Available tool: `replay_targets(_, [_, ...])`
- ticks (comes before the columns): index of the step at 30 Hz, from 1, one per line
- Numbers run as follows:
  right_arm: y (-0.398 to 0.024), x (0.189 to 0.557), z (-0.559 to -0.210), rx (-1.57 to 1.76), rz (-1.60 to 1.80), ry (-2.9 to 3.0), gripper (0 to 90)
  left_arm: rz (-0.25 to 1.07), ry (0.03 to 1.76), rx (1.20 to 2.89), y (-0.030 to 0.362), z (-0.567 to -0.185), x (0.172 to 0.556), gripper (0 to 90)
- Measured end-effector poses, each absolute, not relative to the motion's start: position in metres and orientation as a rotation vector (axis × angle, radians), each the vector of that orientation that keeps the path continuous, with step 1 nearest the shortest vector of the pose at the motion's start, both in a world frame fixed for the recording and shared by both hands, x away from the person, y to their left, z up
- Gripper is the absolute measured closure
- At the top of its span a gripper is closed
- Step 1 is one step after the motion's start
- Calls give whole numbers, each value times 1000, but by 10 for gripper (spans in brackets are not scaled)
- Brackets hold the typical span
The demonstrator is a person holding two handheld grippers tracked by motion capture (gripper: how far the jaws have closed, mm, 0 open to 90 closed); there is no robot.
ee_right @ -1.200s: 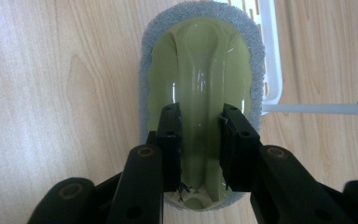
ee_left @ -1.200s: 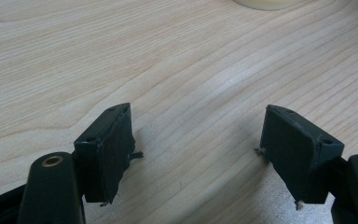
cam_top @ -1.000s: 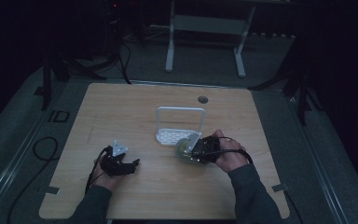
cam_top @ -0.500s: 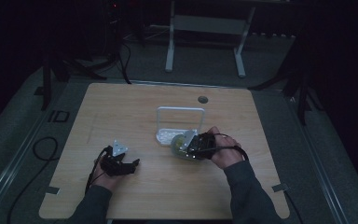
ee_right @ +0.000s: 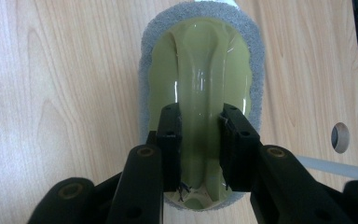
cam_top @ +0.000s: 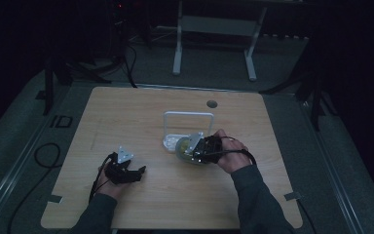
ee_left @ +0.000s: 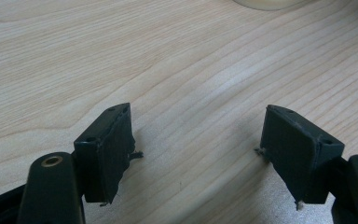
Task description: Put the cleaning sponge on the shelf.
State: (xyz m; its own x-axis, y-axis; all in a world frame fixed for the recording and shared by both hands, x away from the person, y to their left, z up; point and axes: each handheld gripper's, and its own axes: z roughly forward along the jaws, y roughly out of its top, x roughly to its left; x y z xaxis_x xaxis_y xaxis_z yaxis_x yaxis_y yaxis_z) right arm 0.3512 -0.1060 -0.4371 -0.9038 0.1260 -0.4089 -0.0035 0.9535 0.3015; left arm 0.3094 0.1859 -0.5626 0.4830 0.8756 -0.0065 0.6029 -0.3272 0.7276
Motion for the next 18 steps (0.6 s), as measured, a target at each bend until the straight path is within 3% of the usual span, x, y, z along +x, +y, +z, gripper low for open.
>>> replay_targets(18, [-96,360,-428,34,387,2647,717,518,1216,2052,186,-563,309,255])
